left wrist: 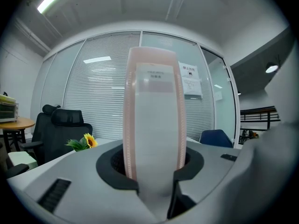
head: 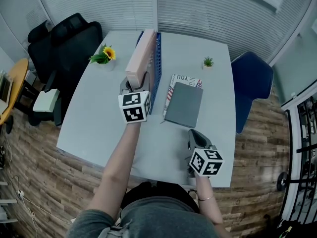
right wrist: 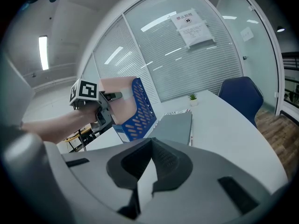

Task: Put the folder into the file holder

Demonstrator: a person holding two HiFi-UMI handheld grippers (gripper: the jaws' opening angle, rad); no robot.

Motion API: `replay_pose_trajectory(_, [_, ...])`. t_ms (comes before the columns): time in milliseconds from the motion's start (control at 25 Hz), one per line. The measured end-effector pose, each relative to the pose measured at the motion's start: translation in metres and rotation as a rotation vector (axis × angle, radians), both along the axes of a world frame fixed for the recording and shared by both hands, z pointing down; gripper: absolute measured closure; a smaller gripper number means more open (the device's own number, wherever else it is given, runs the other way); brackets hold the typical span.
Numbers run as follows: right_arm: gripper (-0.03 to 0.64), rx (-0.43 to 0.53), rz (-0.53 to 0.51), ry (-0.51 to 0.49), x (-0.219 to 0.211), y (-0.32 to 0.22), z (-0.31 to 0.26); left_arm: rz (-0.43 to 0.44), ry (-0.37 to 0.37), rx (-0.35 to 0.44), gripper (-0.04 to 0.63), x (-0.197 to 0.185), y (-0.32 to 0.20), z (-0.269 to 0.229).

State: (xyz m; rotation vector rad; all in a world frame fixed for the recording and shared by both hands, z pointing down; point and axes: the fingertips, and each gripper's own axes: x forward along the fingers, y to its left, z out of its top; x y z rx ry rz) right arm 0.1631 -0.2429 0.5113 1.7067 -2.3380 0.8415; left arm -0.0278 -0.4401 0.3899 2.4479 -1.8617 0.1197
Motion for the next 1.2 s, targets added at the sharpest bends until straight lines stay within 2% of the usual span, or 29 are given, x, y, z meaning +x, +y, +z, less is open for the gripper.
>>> replay_pose_trajectory(520, [0.611, 0.007, -0.030, 0.010, -0.015, -0.002, -0.005, 0.028, -0.034, -0.020, 0.403, -0.002, 0.005, 0.008])
replay_pose_trajectory(1200, [0.611, 0.003, -0.045, 0.021, -0.027, 0.007, -0.004, 0.057, -0.027, -0.242, 0.402, -0.016, 0.063, 0.096])
